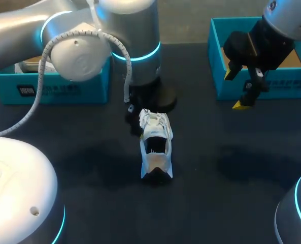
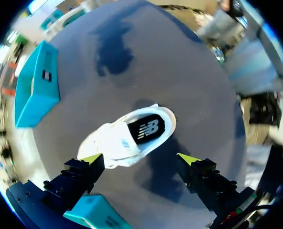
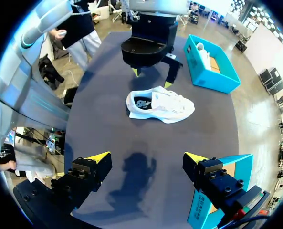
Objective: Take the shoe out of the shoebox, open the shoe tongue, remove and reinsert the insole, then place the shoe into the shoebox
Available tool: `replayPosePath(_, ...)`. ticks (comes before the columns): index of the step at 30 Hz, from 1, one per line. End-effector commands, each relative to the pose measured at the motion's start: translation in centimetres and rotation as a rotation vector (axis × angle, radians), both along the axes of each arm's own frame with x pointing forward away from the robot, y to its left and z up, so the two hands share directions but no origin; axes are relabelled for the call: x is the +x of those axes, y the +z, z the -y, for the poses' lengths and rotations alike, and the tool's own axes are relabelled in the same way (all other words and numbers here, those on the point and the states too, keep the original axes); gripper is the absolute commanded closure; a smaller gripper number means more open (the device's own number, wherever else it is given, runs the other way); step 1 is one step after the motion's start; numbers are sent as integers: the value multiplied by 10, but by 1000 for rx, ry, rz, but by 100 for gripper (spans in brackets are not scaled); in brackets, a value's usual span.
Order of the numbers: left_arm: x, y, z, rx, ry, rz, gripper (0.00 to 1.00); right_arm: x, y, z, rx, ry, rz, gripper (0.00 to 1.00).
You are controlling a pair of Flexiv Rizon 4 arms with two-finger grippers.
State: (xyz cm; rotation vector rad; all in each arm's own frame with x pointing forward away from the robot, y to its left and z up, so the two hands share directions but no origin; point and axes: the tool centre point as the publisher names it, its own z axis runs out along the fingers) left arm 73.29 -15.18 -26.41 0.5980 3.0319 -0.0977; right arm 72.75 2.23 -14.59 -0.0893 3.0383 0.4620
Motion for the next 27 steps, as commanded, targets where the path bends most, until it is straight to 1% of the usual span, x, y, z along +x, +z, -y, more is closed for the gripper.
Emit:
replayPosePath(1, -13, -9, 1, 18, 354, -2, 0, 1, -1, -1, -3, -1, -2, 0)
replayPosePath(4, -24, -15, 4, 19, 401, 13, 0, 1, -1, -1, -3, -1, -2, 0)
replayPosePath(6, -31, -16, 6, 11, 434, 43, 0, 1, -1, -1, -3, -1, -2, 0)
replayPosePath(9, -36, -18, 5, -20, 461, 14, 0, 1, -1, -1, -3, -1, -2, 0)
replayPosePath(14, -50, -28, 5, -24, 421, -16, 0, 1, -1, -1, -3, -1, -2, 0)
replayPosePath(18, -60, -41, 7, -24, 387, -32, 0, 1, -1, -1, -3, -1, -2, 0)
replayPosePath(27, -71, -63, 16, -29, 375, -48, 0, 1, -1, -1, -3, -1, -2, 0)
